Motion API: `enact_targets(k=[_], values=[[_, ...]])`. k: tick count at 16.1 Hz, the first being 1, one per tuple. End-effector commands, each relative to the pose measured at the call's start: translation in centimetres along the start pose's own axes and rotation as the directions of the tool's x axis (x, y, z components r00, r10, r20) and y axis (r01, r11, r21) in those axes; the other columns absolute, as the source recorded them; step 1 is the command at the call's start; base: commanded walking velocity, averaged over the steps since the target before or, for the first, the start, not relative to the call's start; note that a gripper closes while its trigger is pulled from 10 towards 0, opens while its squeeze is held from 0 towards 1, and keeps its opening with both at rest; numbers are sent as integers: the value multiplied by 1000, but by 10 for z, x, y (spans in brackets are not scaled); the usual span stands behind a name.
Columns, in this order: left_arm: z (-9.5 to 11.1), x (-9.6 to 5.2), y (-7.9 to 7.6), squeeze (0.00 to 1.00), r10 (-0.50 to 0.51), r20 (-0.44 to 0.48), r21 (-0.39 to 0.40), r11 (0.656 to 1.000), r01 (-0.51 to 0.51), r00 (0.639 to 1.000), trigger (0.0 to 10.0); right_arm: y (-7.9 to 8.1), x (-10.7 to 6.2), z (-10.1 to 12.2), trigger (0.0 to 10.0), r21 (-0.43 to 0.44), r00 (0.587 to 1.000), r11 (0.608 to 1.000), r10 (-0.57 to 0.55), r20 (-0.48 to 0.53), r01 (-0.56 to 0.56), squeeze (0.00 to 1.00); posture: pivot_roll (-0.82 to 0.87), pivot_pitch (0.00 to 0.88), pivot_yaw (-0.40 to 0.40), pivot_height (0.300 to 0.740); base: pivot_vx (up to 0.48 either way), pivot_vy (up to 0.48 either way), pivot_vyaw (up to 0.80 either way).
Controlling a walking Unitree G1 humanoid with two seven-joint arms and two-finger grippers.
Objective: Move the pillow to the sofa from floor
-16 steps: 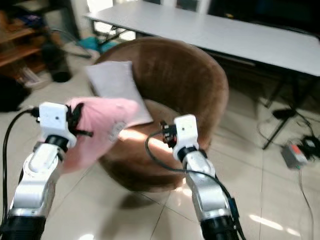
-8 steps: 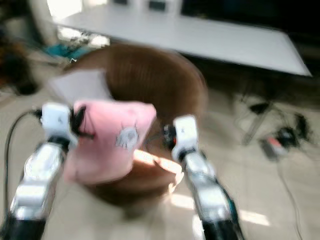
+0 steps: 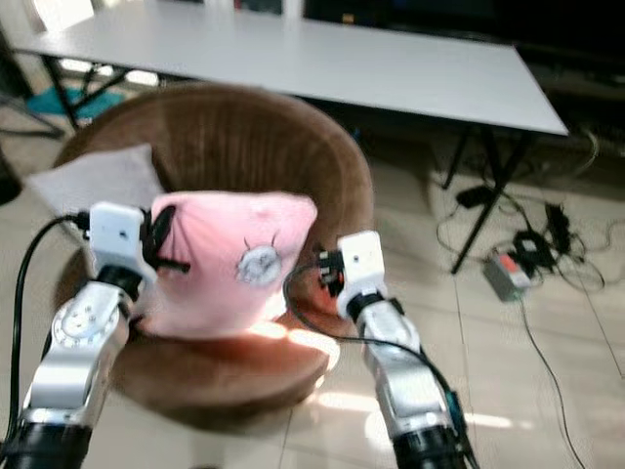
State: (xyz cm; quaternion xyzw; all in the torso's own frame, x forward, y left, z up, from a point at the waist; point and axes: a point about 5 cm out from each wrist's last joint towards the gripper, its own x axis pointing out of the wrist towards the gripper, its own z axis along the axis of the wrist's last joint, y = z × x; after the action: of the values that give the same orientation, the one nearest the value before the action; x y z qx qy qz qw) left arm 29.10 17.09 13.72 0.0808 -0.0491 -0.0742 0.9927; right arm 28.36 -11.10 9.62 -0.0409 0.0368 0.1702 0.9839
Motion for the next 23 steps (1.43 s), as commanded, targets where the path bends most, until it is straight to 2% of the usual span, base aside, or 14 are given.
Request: enact_targets(k=[1, 4, 5, 8, 11, 14, 16, 17, 18, 19, 21, 23], values=[[11, 3, -6, 0, -16, 56, -2, 1000, 16, 998, 10000, -1, 0, -1, 10000, -29, 1000, 1000, 10, -6, -11, 0, 56, 0, -28, 740, 371, 0, 800], [11, 2, -6, 0, -16, 52, -1, 1000, 16, 999, 10000, -1, -1, -1, 10000, -17, 1000, 1000, 13, -5, -13, 0, 55, 0, -30, 740, 366, 0, 800], [11, 1, -6, 0, -16, 51, -1, 1000, 16, 999, 10000, -2, -1, -1, 10000, 10, 1000, 1000, 2, -1, -2, 0, 55, 0, -30, 740, 360, 0, 0], [10, 1, -7, 0, -22, 46, 0, 1000, 22, 999, 10000, -6, -1, -3, 10000, 9, 1000, 1000, -27, -15, 27, 0, 52, 0, -29, 740, 352, 0, 0], [10, 2, -14, 0, -70, 44, 0, 998, 70, 997, 10000, -5, -3, -2, 10000, 11, 1000, 1000, -23, -9, 23, 0, 51, 0, -26, 740, 351, 0, 0], [13, 9, -26, 0, -165, 53, -20, 986, 166, 985, 10000, -6, -4, -2, 10000, 3, 1000, 1000, -1, -12, 1, 0, 51, 0, -31, 740, 351, 0, 0], [20, 17, -39, 0, -250, 71, -78, 964, 255, 966, 10000, -6, -6, -2, 10000, -16, 999, 999, 38, -18, -38, 0, 51, 0, -32, 740, 343, 0, 0], [30, 21, -48, 0, -308, 114, -131, 938, 322, 944, 10000, -5, -10, 1, 10000, -49, 996, 995, 87, -21, -88, 0, 48, 0, -33, 740, 0, 0, 0], [42, 31, -53, 0, -342, 162, -198, 908, 370, 926, 10000, -6, -15, 5, 10000, -82, 987, 984, 158, -20, -159, 0, 47, 0, -34, 740, 0, 0, 0], [49, 41, -55, 0, -373, 171, -233, 884, 405, 912, 10000, -9, -20, 9, 10000, -120, 975, 967, 222, -31, -224, 0, 44, 1, -36, 740, 0, 0, 0], [58, 60, -57, 0, -433, 169, -274, 842, 464, 885, 10000, -15, -29, 13, 10000, -197, 944, 924, 320, -78, -329, 0, 40, 7, -34, 740, 0, 0, 0], [59, 71, -54, 0, -423, 132, -298, 845, 443, 896, 10000, -17, -35, 13, 10000, -232, 923, 893, 367, -118, -385, 0, 31, 18, -28, 740, 0, 0, 0]])
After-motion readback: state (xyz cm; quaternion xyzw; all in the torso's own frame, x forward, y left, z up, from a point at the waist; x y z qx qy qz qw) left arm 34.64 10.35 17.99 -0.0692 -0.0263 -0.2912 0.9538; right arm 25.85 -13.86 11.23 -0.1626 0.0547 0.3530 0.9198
